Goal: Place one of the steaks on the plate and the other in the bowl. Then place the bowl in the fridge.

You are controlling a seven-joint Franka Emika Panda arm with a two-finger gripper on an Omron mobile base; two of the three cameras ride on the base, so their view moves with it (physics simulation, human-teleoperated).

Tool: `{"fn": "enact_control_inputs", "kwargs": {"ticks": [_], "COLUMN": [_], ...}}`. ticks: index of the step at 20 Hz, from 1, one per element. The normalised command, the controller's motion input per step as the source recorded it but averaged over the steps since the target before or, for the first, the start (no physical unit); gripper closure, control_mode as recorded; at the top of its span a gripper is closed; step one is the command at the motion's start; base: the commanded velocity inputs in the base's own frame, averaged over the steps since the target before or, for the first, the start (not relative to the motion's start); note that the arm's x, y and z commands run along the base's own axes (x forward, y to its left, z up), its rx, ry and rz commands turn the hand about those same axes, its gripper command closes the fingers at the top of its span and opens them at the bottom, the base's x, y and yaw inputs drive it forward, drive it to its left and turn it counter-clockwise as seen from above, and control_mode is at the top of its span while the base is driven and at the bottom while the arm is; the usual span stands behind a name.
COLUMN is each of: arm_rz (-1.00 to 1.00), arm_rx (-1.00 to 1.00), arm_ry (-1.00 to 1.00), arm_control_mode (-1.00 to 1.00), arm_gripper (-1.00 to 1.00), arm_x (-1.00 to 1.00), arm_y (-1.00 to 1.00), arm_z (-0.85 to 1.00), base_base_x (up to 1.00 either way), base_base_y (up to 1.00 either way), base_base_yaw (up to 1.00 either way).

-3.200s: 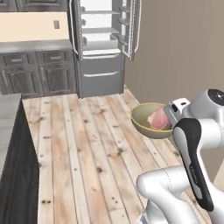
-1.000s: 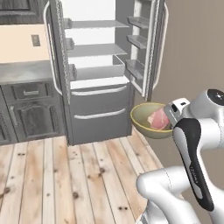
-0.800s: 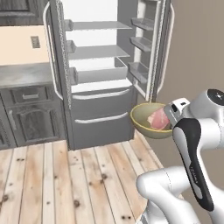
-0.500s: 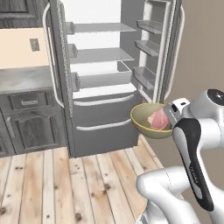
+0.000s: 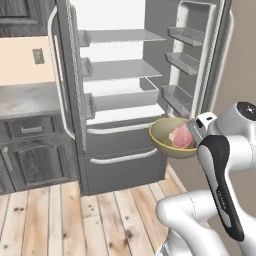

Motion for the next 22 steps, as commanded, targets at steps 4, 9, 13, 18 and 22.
{"fn": "enact_control_inputs", "kwargs": {"ticks": [4, 9, 13, 18, 22], "arm_rz": [0.00, 0.00, 0.00, 0.00, 0.00], "arm_rx": [0.00, 0.00, 0.00, 0.00, 0.00], "arm_ry": [0.00, 0.00, 0.00, 0.00, 0.00], "arm_control_mode": [1.00, 1.00, 1.00, 1.00, 1.00], "arm_gripper": [1.00, 1.00, 1.00, 1.00, 1.00], "arm_x": [0.00, 0.00, 0.00, 0.00, 0.00], "arm_y": [0.00, 0.00, 0.00, 0.00, 0.00], "arm_z": [0.00, 0.00, 0.00, 0.00, 0.00], "base_base_x": [0.62, 0.62, 0.61, 0.62, 0.59], "base_base_y": [0.00, 0.00, 0.00, 0.00, 0.00], "base_base_yaw": [0.00, 0.00, 0.00, 0.00, 0.00]}}
